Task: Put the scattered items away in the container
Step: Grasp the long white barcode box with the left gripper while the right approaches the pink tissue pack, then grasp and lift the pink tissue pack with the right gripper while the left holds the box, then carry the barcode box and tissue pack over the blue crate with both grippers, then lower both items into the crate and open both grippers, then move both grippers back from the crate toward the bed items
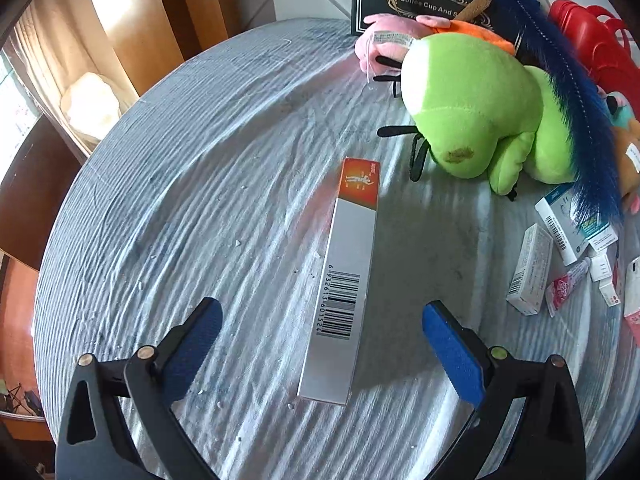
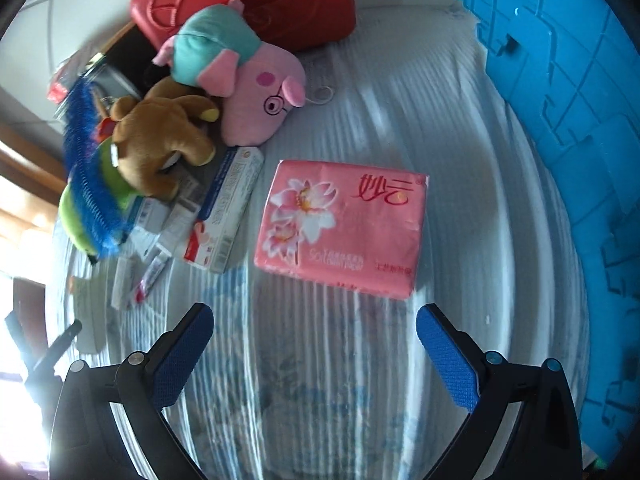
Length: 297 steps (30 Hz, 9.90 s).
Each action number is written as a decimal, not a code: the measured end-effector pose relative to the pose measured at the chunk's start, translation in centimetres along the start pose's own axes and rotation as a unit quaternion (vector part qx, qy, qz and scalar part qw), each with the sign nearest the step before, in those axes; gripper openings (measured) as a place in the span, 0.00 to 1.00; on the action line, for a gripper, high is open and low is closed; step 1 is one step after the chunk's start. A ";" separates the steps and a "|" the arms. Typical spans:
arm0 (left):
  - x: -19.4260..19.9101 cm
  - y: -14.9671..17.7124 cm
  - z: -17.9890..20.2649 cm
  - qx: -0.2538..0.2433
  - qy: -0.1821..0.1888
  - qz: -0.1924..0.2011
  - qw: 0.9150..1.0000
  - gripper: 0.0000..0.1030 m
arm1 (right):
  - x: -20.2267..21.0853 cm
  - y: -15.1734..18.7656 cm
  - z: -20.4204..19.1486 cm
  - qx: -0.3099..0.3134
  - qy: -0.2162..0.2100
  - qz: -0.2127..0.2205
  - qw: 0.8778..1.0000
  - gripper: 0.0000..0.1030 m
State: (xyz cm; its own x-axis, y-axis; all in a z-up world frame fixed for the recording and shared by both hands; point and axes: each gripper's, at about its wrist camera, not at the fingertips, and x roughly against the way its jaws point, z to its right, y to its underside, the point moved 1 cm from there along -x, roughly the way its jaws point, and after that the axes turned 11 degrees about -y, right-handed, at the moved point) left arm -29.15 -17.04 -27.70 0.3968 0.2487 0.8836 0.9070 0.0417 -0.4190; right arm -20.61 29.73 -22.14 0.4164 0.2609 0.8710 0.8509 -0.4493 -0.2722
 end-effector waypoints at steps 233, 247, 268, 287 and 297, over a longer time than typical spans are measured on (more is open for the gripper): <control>55.3 19.4 61.9 -0.259 0.141 0.080 0.952 0.71 | 45.2 -1.9 34.9 0.162 0.093 0.192 0.964 1.00; 56.8 15.5 49.9 -0.199 0.165 0.137 0.956 0.71 | 45.8 2.2 24.8 0.202 0.089 0.210 0.952 1.00; 45.6 11.0 13.9 -0.051 0.103 0.267 0.957 0.71 | 30.5 10.7 -2.1 0.267 -0.030 0.165 0.949 1.00; 23.2 8.3 10.6 0.034 0.052 0.100 0.993 0.71 | 10.7 6.0 -2.9 0.229 -0.087 0.030 0.969 1.00; 13.4 5.0 10.1 0.009 0.061 0.049 0.997 0.71 | 2.5 4.5 -4.1 0.177 -0.065 -0.001 0.982 1.00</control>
State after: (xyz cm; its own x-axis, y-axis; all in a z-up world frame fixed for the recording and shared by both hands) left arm -20.74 -3.69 -20.03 0.4979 0.1320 0.8571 0.8612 0.0411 -0.5066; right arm -17.02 24.80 -19.49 0.4326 0.3782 0.8184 0.9001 -0.1290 -0.4162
